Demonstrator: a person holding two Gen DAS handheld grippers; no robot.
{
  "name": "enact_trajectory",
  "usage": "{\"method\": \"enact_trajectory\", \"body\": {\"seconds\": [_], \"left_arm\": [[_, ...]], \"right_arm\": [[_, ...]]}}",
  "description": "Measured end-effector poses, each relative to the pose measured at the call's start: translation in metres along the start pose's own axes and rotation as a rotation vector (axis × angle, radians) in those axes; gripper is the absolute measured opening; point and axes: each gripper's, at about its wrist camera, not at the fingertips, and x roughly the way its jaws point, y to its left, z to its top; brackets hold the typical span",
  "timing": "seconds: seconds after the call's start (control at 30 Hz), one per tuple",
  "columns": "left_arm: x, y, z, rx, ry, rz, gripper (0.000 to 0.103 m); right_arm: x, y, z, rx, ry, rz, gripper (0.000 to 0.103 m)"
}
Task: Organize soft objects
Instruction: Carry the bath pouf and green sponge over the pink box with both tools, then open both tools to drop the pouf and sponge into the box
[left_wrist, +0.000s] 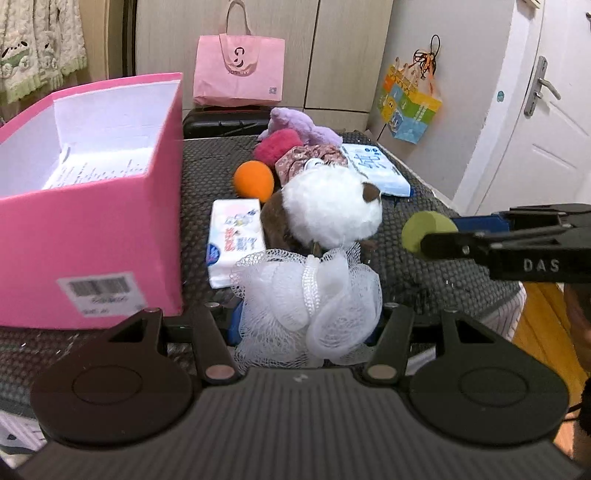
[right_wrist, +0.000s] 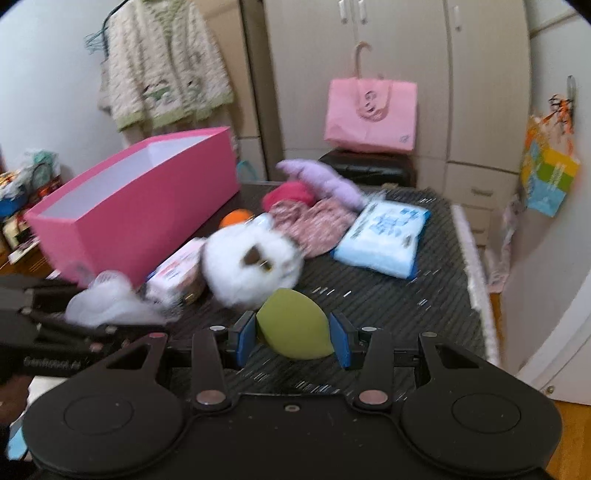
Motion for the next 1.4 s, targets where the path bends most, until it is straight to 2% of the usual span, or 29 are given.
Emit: {"method": "enact_trajectory", "body": {"seconds": [0.27,0.47,0.53,0.67,0.8,0.93,1.13,1.27,1.4], "left_arm": [[-0.027,0.019,-0.006,0.018,0.063,0.010,0.053],[-0.049,0.046,0.011,0.013,0.103,0.021,0.053],[-0.059,0.056,0.017,0.014,0.093,0.024,0.053],[-0.085,0.070,0.036,0.037,0.023,0.013,0.053],[-0.096,0.084,0.055,0.052,-0.020,0.014,0.053],[-0.084,0.105,0.078,0.031,-0.007,0.013,0.053],[-0.041,0.146,0.120,-0.051,0.052,0.035,0.053],[-0.002,0.176,0.149,-0.116,0.108,0.061,0.053],[0.028,0.203,0.166,-0.186,0.120,0.101,0.053]], "right_arm": [[-0.019,0.032,-0.004,-0.023,0.012,0.141,0.049],[-0.031,0.054,0.018,-0.046,0.041,0.263,0.049],[-0.032,0.064,0.029,-0.069,0.037,0.289,0.049],[-0.028,0.082,0.050,-0.117,0.010,0.315,0.049],[-0.011,0.097,0.071,-0.159,-0.023,0.300,0.049],[0.010,0.108,0.096,-0.190,-0.060,0.316,0.049],[0.057,0.122,0.142,-0.270,-0.077,0.298,0.049],[0.100,0.128,0.171,-0.338,-0.025,0.280,0.049],[0.132,0.142,0.186,-0.462,0.019,0.284,0.050]]}}
